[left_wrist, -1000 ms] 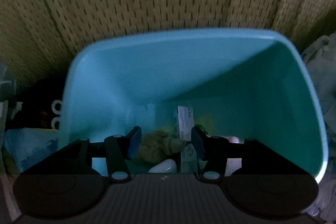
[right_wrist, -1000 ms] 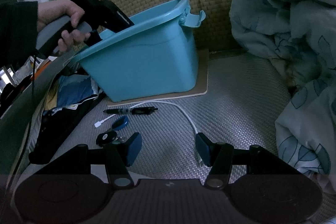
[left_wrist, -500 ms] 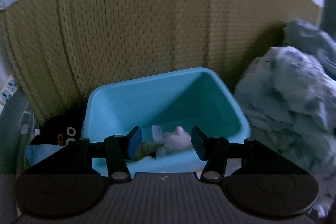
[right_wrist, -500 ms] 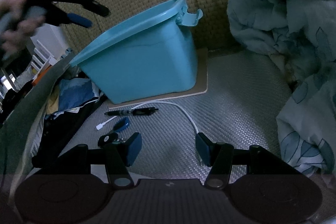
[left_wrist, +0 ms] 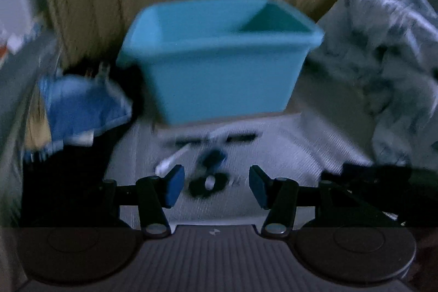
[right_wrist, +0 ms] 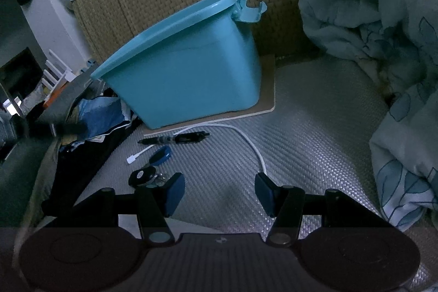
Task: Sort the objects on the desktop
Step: 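Withdraw the left tool and lower it to the black key fob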
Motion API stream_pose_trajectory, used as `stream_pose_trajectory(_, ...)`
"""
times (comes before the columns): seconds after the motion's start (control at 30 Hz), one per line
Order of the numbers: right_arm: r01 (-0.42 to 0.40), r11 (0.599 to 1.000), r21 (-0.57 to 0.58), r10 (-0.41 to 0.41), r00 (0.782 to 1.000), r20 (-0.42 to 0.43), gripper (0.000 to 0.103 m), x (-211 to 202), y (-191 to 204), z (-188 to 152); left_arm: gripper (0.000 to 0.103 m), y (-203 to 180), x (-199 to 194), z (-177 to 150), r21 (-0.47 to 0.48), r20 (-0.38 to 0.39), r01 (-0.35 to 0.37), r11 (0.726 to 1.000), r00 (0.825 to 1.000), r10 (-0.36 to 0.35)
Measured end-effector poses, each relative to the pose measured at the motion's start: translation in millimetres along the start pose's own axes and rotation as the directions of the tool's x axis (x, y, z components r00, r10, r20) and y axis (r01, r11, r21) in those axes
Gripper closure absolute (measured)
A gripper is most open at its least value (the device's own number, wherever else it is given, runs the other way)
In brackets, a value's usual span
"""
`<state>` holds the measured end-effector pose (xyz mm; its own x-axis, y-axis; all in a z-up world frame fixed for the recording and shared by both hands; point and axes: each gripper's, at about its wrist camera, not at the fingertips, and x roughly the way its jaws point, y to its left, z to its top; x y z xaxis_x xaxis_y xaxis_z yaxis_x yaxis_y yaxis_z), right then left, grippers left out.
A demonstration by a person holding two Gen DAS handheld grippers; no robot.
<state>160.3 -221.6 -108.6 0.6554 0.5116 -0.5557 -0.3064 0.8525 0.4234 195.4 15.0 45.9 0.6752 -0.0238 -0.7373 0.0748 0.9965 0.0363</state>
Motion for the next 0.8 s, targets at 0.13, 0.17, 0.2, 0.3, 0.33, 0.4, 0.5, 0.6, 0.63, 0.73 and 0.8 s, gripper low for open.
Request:
stream_pose_trajectory(0.13, -0.002, 1.000, -0.004, 0.002, 1.000, 0.004, 0.042, -1.3, 1.4, 1.0, 0.047, 6.5, 21.0, -17.2, -0.030, -0.025, -0.040, 0.999, 0.999, 0.039)
stream_pose_trajectory(0.17, -0.005, 1.000, -0.002, 0.005, 1.000, 0.008, 0.042, -2.2, 1.4, 1.8, 0.047, 8.0, 26.0, -19.5, -0.036, -0.030, -0.044, 0.998, 0.999, 0.043)
stream_pose_trajectory(0.2, -0.009, 1.000, 0.000, 0.009, 1.000, 0.012, 0.042, -3.2, 1.3, 2.7, 0.047, 9.5, 30.6, -21.6, -0.042, -0.033, -0.050, 0.998, 0.998, 0.048)
stream_pose_trajectory(0.3, -0.019, 1.000, 0.009, 0.019, 1.000, 0.018, 0.042, -5.2, 1.1, 4.3, 0.045, 13.8, 40.5, -25.9, -0.070, -0.034, -0.065, 0.995, 0.997, 0.063)
stream_pose_trajectory(0.33, -0.020, 1.000, 0.009, 0.020, 1.000, 0.017, 0.042, -5.0, 1.3, 4.3, 0.045, 14.4, 43.3, -26.5, -0.083, -0.035, -0.069, 0.994, 0.997, 0.066)
stream_pose_trajectory(0.4, -0.022, 1.000, 0.011, 0.021, 1.000, 0.014, 0.042, -4.5, 1.8, 4.5, 0.043, 13.3, 46.8, -26.8, -0.090, -0.029, -0.073, 0.993, 0.997, 0.071)
stream_pose_trajectory(0.5, -0.025, 1.000, 0.011, 0.024, 1.000, 0.015, 0.042, -4.9, 2.6, 4.5, 0.042, 7.7, 50.0, -27.7, -0.054, -0.014, -0.088, 0.995, 0.996, 0.087)
stream_pose_trajectory(0.6, -0.023, 1.000, 0.017, 0.023, 1.000, 0.018, 0.042, -5.6, 1.7, 4.5, 0.041, 4.5, 53.7, -30.5, -0.033, -0.017, -0.099, 0.995, 0.995, 0.098)
stream_pose_trajectory(0.63, -0.022, 1.000, 0.019, 0.021, 1.000, 0.019, 0.042, -5.6, 1.4, 4.5, 0.041, 4.2, 54.9, -31.4, -0.033, -0.018, -0.101, 0.994, 0.995, 0.100)
stream_pose_trajectory(0.73, -0.022, 0.999, 0.026, 0.022, 1.000, 0.017, 0.042, -4.8, 0.5, 4.8, 0.039, 4.6, 60.8, -34.2, -0.053, -0.028, -0.095, 0.994, 0.995, 0.093)
stream_pose_trajectory(0.8, -0.020, 1.000, 0.024, 0.020, 1.000, 0.014, 0.042, -3.7, 1.0, 4.2, 0.038, 2.9, 65.1, -34.9, -0.051, -0.031, -0.093, 0.994, 0.995, 0.091)
